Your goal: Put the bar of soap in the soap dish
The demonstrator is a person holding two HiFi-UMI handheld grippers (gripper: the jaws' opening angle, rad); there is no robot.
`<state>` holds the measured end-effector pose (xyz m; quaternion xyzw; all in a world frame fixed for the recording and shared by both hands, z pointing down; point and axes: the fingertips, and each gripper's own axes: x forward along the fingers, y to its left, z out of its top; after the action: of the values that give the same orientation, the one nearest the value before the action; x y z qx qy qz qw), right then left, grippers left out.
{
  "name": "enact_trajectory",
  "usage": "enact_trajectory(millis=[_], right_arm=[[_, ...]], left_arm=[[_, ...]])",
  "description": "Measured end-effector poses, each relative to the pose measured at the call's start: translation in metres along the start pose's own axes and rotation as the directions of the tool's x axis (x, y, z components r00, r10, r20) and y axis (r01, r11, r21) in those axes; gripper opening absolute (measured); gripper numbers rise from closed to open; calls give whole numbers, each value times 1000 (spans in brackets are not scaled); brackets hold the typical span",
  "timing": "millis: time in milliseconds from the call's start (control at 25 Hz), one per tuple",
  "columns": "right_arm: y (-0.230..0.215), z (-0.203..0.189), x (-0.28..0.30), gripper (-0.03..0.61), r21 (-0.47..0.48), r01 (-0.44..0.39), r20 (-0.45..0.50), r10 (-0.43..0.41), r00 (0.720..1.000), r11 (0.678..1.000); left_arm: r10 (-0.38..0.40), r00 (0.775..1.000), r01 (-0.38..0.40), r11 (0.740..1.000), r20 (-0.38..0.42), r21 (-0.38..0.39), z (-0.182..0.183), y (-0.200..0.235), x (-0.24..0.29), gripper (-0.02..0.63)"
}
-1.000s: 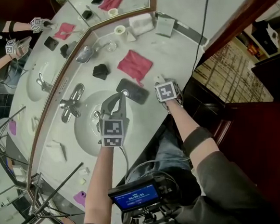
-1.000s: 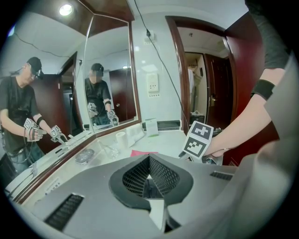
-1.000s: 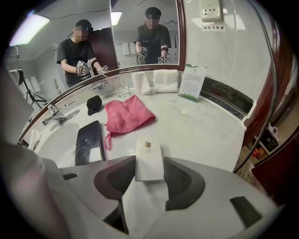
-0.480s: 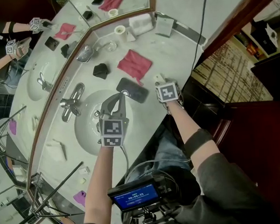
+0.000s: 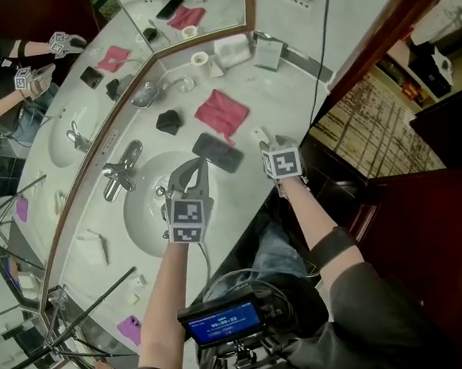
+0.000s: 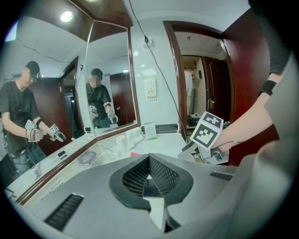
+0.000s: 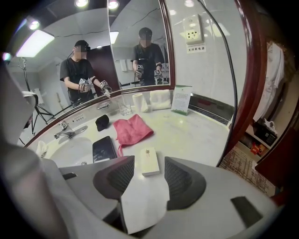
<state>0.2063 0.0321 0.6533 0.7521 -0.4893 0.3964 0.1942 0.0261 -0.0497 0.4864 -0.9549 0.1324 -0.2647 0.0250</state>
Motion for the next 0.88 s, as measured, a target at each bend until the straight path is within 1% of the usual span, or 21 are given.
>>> enact_trajectory(millis=[120,280,320,400,520,600,880], right_arm=[[-2,-2,-10,220,0,-5,13,5,1000,1000],[-1,1,-29,192,28,-28,37,27,999,999],[-1,3,-35,164,37,-32,47,30,998,999],[-1,6,-47,140,53,-32,65,28,997,998],[-7,3,-62,58,73,-16,83,10,997,997],[-12,0,-73,25,95,-14,93,5,996,995],[-35,-18,-103,15,172,15,102,-33,994,985]], left_arm=[[4,1000,-4,1000,10,-1,2,-1,-7,0],[12,1000,-11,1000,22,-1,7,-2,-16,0],[13,1000,-13,1000,26,-1,8,-2,-19,0],[16,999,-16,1000,33,0,9,-1,-23,0],[20,999,-20,1000,47,0,12,0,-29,0],[21,998,-21,1000,56,-3,13,-2,-33,0],[20,997,-20,1000,73,-2,16,-11,-46,0]])
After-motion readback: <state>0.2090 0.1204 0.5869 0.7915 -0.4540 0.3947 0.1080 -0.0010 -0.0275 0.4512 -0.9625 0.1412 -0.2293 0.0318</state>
